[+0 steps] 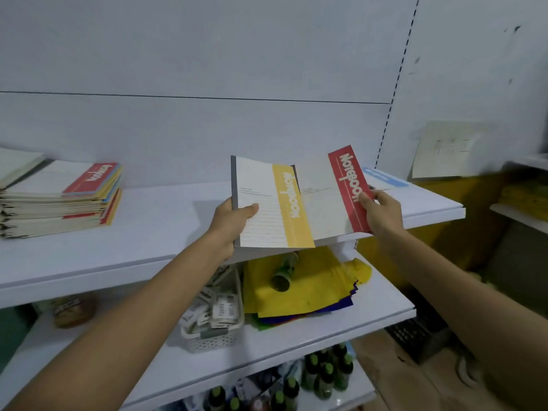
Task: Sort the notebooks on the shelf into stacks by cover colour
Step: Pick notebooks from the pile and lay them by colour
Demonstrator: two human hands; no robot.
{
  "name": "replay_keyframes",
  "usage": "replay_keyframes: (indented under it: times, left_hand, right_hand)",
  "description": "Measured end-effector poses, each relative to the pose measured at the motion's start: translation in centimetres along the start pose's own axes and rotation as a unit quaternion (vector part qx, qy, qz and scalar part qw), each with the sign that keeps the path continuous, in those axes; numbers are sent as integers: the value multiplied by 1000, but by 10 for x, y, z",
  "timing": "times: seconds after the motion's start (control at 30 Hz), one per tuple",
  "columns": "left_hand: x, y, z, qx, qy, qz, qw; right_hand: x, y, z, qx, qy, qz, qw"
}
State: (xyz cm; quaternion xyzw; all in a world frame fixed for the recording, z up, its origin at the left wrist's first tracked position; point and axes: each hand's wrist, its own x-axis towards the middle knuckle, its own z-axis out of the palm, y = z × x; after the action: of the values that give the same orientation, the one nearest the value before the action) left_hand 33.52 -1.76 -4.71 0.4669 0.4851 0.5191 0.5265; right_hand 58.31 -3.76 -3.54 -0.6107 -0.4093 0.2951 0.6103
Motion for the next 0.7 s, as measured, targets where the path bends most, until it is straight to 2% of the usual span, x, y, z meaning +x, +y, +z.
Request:
replay_keyframes:
  times: [0.3,0.53,0.7]
  left_hand:
    - [48,7,25,38,64,-21,997]
    - [109,0,31,95,41,-22,994]
    - [154,-7,32,128,16,-15,992]
  right_hand:
    - [54,23,-14,-13,-14,55,998]
    - [118,26,2,-50,-13,113,992]
    - [155,24,23,-78,-33,106,991]
